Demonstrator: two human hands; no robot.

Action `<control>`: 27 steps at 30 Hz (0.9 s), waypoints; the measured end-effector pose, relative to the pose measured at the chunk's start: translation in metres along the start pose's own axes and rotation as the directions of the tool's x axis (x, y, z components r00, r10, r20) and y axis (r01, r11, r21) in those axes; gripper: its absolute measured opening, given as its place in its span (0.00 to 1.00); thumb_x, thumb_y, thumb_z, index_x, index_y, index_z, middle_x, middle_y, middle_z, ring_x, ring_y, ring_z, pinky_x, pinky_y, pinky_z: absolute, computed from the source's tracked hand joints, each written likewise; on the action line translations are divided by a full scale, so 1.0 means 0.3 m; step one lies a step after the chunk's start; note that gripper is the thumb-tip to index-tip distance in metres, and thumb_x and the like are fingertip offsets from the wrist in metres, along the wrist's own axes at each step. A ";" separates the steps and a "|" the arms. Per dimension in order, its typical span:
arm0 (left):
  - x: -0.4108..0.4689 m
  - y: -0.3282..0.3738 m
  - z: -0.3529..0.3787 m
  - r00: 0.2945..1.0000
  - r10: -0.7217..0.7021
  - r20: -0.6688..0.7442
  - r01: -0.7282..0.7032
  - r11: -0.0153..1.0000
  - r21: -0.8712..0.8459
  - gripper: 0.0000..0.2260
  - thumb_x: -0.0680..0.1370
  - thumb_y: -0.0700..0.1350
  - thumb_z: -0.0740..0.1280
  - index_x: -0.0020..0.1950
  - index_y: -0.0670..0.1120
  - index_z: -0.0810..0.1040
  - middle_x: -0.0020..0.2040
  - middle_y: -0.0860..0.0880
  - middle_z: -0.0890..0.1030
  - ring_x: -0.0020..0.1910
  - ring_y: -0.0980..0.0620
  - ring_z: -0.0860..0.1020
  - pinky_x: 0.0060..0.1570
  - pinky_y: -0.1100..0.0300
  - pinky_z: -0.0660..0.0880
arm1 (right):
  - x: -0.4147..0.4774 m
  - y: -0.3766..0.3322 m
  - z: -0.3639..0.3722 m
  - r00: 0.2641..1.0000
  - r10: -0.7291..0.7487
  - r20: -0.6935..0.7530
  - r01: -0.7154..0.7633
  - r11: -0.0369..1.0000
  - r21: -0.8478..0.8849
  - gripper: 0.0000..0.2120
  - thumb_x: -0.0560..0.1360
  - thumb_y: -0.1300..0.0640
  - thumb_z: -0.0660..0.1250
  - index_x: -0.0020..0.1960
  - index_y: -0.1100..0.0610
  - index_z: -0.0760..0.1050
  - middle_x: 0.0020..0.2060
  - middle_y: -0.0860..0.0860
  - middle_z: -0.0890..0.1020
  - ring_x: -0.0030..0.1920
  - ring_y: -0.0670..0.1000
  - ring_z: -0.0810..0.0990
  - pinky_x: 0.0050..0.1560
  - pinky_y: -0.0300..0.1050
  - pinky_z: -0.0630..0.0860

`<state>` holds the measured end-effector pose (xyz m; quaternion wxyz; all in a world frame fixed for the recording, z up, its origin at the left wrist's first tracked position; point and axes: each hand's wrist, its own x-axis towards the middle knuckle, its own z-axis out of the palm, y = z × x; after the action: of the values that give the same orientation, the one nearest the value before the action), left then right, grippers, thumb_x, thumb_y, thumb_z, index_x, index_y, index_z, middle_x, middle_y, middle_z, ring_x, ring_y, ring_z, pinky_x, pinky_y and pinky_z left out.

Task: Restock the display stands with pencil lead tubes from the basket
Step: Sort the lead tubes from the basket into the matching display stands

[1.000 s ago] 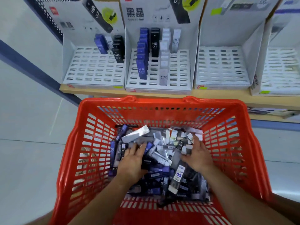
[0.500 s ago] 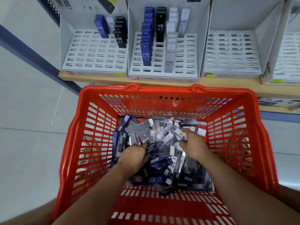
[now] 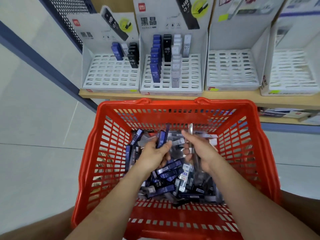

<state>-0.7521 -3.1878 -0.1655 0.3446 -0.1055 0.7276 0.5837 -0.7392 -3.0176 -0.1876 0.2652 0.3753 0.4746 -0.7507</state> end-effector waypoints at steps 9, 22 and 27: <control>-0.143 0.162 0.065 0.988 0.111 0.108 -0.128 0.977 0.171 0.02 0.83 0.53 0.56 0.53 0.58 0.62 0.39 0.39 0.81 0.26 0.48 0.77 0.27 0.58 0.75 | -0.167 -0.066 0.096 0.981 -0.168 0.093 0.171 0.985 -0.026 0.17 0.66 0.45 0.77 0.51 0.53 0.81 0.41 0.51 0.82 0.29 0.49 0.73 0.24 0.39 0.71; -0.271 0.373 0.017 0.980 0.060 -0.192 -0.156 0.829 -0.537 0.16 0.82 0.50 0.59 0.60 0.40 0.77 0.52 0.39 0.83 0.48 0.41 0.82 0.46 0.47 0.78 | -0.377 -0.184 0.241 0.886 -0.391 0.248 0.408 0.913 -0.020 0.04 0.75 0.61 0.70 0.49 0.57 0.81 0.37 0.53 0.84 0.33 0.51 0.82 0.29 0.41 0.74; -0.273 0.405 0.033 0.958 0.042 -0.284 -0.191 0.831 -0.522 0.19 0.81 0.53 0.61 0.62 0.40 0.75 0.52 0.35 0.82 0.51 0.39 0.82 0.52 0.46 0.78 | -0.378 -0.204 0.269 0.837 -0.503 0.214 0.529 0.845 -0.081 0.11 0.72 0.61 0.75 0.54 0.59 0.81 0.45 0.56 0.87 0.47 0.56 0.86 0.45 0.48 0.82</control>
<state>-0.7551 -3.1630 -0.0208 0.1654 -0.2299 0.5757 0.7670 -0.7450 -3.0614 -0.0420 0.1207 0.1429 0.5820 -0.7913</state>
